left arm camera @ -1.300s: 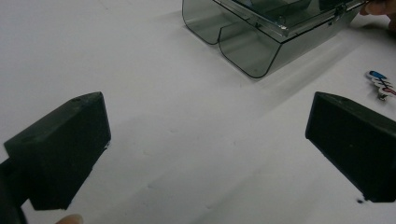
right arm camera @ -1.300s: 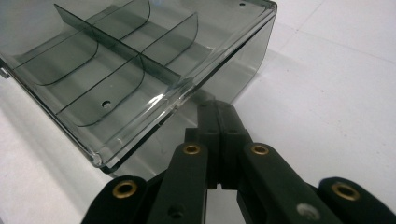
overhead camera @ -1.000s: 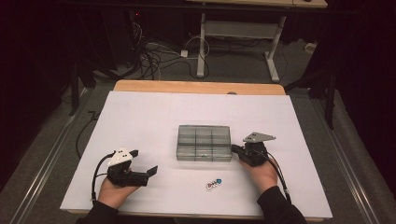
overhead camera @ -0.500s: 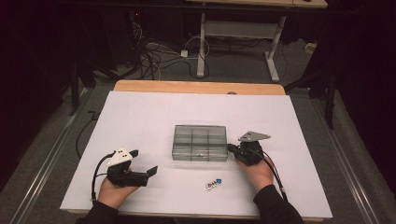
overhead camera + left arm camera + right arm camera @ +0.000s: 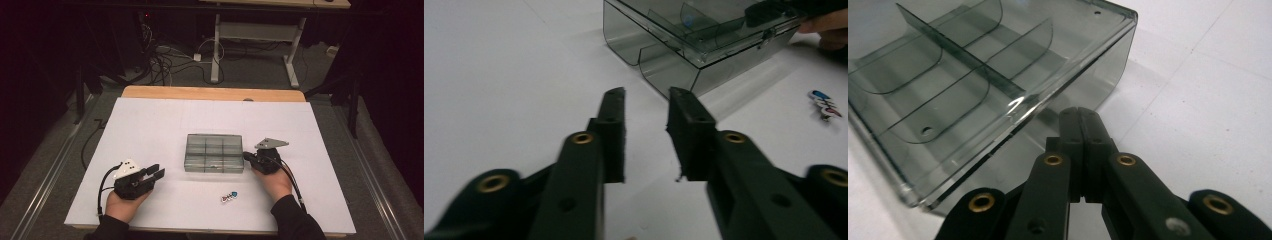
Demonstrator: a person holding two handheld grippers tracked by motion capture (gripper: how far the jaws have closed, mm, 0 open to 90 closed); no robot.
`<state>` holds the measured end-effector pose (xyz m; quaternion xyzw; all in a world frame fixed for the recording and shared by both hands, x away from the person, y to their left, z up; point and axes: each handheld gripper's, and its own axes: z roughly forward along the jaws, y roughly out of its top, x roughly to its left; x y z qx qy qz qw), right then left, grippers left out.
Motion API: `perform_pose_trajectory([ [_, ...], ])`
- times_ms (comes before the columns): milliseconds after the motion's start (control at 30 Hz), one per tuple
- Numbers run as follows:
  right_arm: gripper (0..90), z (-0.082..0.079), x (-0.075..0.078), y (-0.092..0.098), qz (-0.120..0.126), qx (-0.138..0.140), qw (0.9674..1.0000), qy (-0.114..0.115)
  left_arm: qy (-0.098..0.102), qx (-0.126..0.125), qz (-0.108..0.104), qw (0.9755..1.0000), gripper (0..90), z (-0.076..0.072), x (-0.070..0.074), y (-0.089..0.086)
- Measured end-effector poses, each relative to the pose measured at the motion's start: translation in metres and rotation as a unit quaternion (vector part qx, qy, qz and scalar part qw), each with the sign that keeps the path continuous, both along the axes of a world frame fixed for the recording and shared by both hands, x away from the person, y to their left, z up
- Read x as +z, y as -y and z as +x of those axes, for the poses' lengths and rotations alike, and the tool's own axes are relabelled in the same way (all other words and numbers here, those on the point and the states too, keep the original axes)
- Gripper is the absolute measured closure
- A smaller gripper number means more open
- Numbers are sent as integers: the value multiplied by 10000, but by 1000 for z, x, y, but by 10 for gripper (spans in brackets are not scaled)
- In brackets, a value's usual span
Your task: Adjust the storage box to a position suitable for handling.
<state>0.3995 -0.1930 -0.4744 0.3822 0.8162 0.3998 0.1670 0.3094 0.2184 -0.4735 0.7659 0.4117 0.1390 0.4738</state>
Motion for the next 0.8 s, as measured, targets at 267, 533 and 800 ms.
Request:
perform_pose_trajectory([
  [267,900,2,-3,-2,58,21,10000,8,-635,-54,627,9960,881,44,-5,50],
  [533,900,-2,-3,-7,32,72,10000,4,-762,-219,463,9958,882,39,-11,52],
  [800,900,-29,7,1,170,53,9994,284,-239,-115,433,9987,880,12,-10,23],
])
